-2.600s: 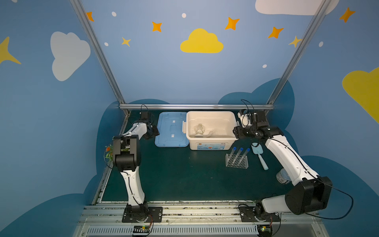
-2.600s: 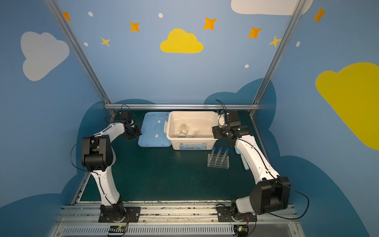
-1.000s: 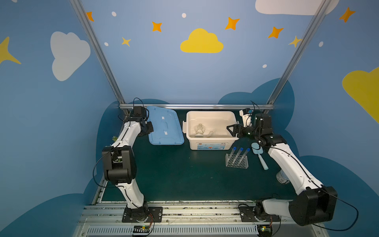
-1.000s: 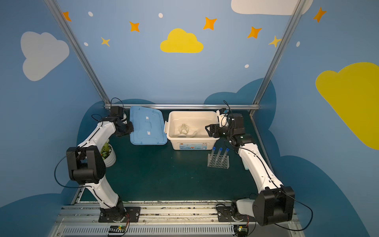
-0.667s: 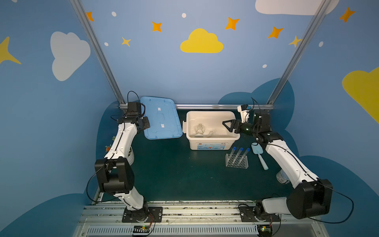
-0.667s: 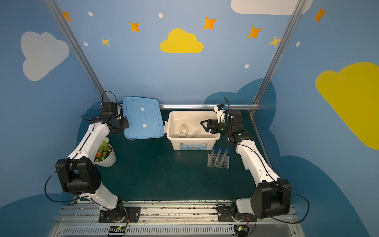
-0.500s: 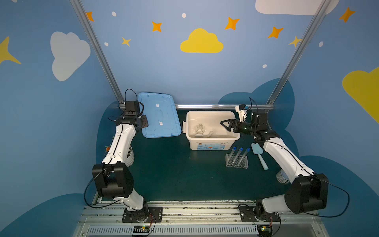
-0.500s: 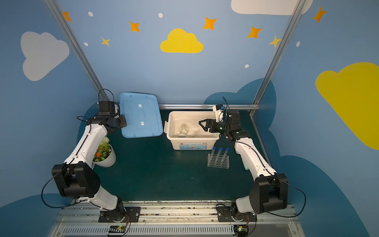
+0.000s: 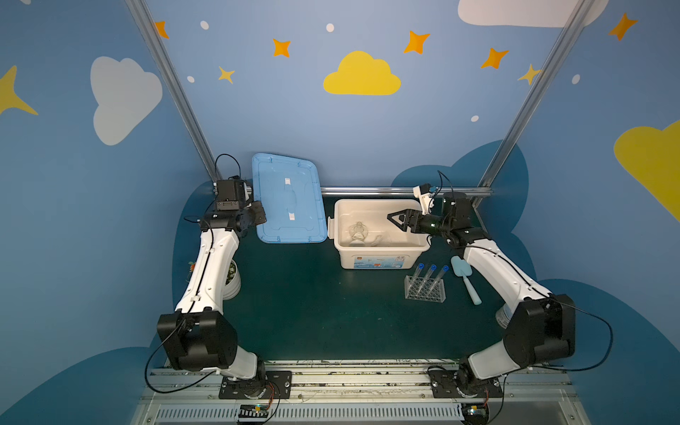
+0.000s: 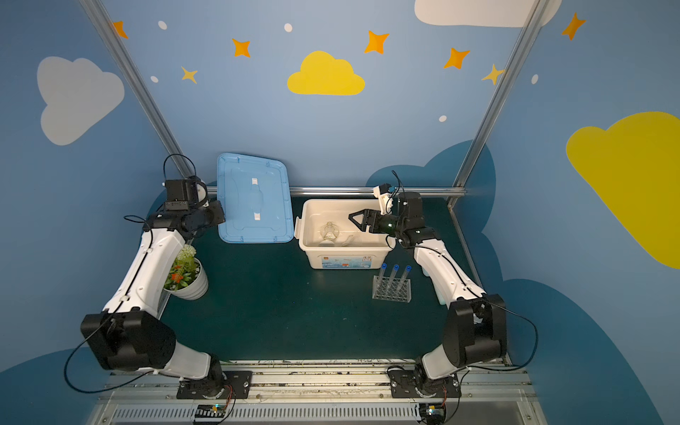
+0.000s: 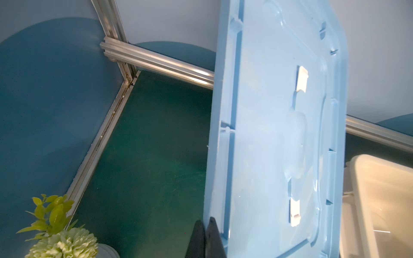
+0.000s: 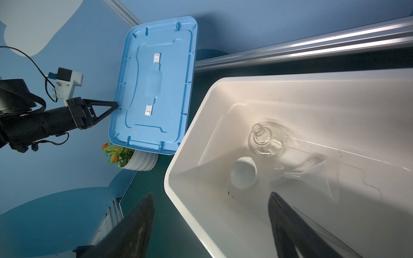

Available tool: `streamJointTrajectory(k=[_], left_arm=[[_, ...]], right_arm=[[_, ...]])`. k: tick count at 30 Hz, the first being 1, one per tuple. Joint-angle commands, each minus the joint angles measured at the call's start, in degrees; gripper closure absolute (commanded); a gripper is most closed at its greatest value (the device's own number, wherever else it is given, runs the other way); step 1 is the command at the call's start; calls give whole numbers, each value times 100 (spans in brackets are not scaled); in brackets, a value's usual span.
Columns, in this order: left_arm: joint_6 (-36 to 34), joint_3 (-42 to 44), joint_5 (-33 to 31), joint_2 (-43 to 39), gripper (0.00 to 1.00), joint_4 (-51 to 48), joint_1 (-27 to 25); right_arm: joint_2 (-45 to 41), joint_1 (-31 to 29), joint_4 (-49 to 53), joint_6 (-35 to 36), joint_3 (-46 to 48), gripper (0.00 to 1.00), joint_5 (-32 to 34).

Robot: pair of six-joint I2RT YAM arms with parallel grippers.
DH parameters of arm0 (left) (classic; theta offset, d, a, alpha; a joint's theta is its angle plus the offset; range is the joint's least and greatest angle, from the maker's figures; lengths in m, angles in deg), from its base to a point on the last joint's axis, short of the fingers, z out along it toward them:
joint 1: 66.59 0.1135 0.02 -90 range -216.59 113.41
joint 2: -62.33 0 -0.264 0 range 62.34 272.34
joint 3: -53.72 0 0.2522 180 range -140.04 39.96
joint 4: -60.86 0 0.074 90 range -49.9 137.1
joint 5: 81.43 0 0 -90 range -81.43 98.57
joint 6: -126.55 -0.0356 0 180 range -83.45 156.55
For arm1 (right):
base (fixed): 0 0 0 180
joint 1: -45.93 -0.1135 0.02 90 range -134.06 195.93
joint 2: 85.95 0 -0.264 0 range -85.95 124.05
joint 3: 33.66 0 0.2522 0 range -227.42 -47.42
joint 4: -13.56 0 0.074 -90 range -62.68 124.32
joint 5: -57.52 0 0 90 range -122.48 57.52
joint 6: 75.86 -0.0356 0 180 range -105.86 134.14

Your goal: Organize the chemistry lab equipment

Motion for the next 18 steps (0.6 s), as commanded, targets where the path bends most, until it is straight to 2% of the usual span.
streamJointTrajectory(k=[1,8,18], left_arm=[[156,-126,254,-296,97,300,-51],[242,-5,439,-588,97,473,-315],[573,168,854,-486,97,911,-934]], right_arm=[[137,-51,-330,-154,-209,20,-298],[553,-130,-841,-489,-404,20,-746],[928,-223,-1847,-1234,-406,20,-1233]])
